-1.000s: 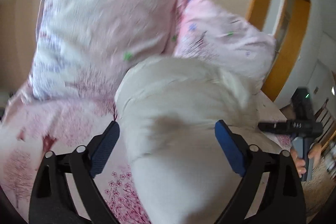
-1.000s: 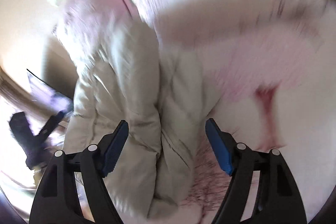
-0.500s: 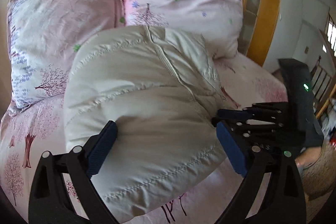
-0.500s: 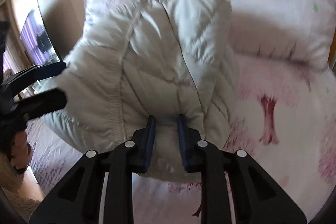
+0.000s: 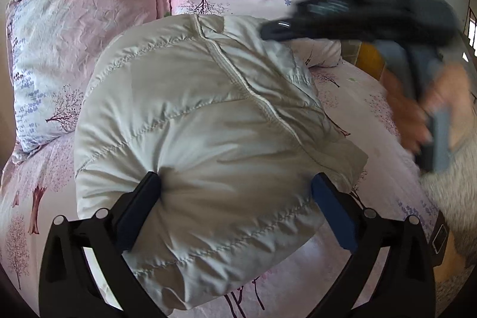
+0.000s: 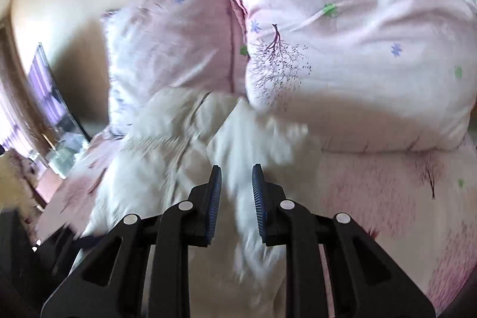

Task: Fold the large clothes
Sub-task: 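Lower the jacket roll onto the bed near the pillows and open both grippers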

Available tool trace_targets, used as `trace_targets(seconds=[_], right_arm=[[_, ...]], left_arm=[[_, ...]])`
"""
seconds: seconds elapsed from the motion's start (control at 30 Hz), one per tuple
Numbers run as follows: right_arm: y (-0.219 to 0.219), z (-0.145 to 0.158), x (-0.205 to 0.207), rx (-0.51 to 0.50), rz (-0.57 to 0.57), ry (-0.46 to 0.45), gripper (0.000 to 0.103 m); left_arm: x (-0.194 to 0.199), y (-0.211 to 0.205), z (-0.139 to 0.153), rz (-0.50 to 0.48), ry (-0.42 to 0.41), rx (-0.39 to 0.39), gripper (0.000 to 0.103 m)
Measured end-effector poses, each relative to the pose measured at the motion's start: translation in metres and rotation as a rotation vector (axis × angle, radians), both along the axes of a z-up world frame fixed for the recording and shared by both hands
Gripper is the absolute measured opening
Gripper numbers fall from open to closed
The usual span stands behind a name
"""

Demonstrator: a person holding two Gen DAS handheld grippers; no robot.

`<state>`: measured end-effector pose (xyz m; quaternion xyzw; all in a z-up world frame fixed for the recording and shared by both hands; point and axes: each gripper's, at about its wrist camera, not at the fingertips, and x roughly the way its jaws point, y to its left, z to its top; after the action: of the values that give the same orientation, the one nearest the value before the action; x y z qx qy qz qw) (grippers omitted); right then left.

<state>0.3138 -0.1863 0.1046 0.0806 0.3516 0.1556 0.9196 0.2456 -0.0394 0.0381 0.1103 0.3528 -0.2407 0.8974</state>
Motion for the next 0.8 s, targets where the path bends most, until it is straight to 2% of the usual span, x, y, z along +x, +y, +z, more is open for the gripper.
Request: trace_targets(seconds=[0.1, 0.17, 0.2, 0.27, 0.3, 0.4, 0.47, 0.53, 0.6, 0.7, 0.8], right_arm=[[0.001, -0.036, 0.039, -0.092, -0.014, 0.187, 0.020], [-0.006, -0.054, 0.048, -0.093, -0.027, 0.262, 0.020], [-0.008, -0.060, 0.052, -0.094, -0.033, 0.290, 0.019], [-0.011, -0.066, 0.057, -0.116, -0.041, 0.325, 0.019], [-0.012, -0.068, 0.059, -0.124, -0.047, 0.337, 0.019], [-0.018, -0.076, 0.063, -0.124, -0.068, 0.364, 0.019], [-0.017, -0.072, 0.054, -0.135, -0.060, 0.329, 0.020], [-0.016, -0.060, 0.038, -0.124, -0.059, 0.267, 0.020], [-0.018, -0.041, 0.006, -0.071, -0.041, 0.181, 0.022], [-0.018, -0.025, -0.034, -0.019, -0.014, 0.099, 0.023], [-0.009, -0.020, -0.074, -0.032, 0.012, 0.030, 0.023]], left_arm=[[-0.002, -0.002, 0.001, -0.009, -0.010, -0.007, 0.101], [-0.003, -0.005, 0.005, -0.031, -0.026, -0.026, 0.101], [-0.003, -0.006, 0.009, -0.033, -0.034, -0.033, 0.101], [-0.004, 0.000, 0.021, -0.043, -0.023, -0.097, 0.101], [-0.004, 0.009, 0.031, -0.044, -0.007, -0.153, 0.101], [-0.006, 0.037, 0.051, -0.001, -0.028, -0.228, 0.101], [-0.005, 0.060, 0.061, 0.061, -0.067, -0.231, 0.101], [0.004, 0.080, 0.062, 0.128, -0.081, -0.200, 0.101], [0.015, 0.094, 0.056, 0.162, -0.058, -0.187, 0.101], [0.030, 0.107, 0.040, 0.200, 0.003, -0.173, 0.101], [0.031, 0.110, 0.027, 0.207, 0.026, -0.162, 0.101]])
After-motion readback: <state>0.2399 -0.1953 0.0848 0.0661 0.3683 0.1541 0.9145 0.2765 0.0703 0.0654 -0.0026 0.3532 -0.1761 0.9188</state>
